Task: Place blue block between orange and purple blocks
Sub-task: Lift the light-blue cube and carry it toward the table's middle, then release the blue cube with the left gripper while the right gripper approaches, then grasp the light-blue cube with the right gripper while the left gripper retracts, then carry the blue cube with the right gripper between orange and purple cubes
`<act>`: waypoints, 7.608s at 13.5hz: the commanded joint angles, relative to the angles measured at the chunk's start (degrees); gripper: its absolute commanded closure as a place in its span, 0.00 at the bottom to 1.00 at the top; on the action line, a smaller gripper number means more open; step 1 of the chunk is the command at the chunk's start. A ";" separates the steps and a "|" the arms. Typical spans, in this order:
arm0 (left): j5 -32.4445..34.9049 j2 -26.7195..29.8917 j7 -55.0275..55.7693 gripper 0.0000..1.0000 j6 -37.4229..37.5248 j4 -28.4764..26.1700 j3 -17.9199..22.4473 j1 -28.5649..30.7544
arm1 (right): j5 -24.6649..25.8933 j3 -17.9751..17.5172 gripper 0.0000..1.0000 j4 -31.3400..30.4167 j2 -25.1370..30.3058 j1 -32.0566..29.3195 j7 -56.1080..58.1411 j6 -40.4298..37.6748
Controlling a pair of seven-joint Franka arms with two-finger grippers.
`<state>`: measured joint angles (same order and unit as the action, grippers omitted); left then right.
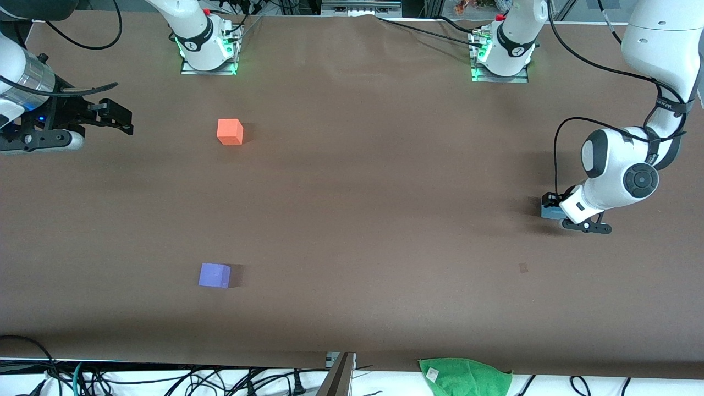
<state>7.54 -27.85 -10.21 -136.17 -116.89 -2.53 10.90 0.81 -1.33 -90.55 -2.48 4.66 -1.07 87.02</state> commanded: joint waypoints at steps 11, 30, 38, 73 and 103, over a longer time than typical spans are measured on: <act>-2.88 1.75 9.72 0.95 35.54 25.57 -21.63 -3.67 | -0.11 -0.17 0.00 0.81 0.11 -0.18 0.02 -0.88; -0.07 -18.65 56.09 0.00 13.56 33.13 -18.83 -35.69 | -2.31 0.71 0.00 1.51 -5.25 -1.58 1.42 3.16; -0.07 -1.27 55.74 0.00 31.82 33.48 -19.09 -29.73 | -1.78 0.10 0.00 1.51 -9.29 -0.79 1.42 4.38; -8.68 30.31 17.08 0.00 46.25 21.53 -1.69 -11.78 | 3.40 0.01 0.06 4.42 -43.31 44.30 -58.96 51.85; -8.59 30.14 17.16 0.00 48.63 22.67 -1.78 -11.69 | 3.49 1.50 0.01 -37.08 -20.64 11.16 -13.61 65.83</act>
<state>-0.35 1.42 8.15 -88.54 -94.21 -4.47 -0.73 4.24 1.16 -128.50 -22.37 17.18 -15.13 151.67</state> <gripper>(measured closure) 0.000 0.247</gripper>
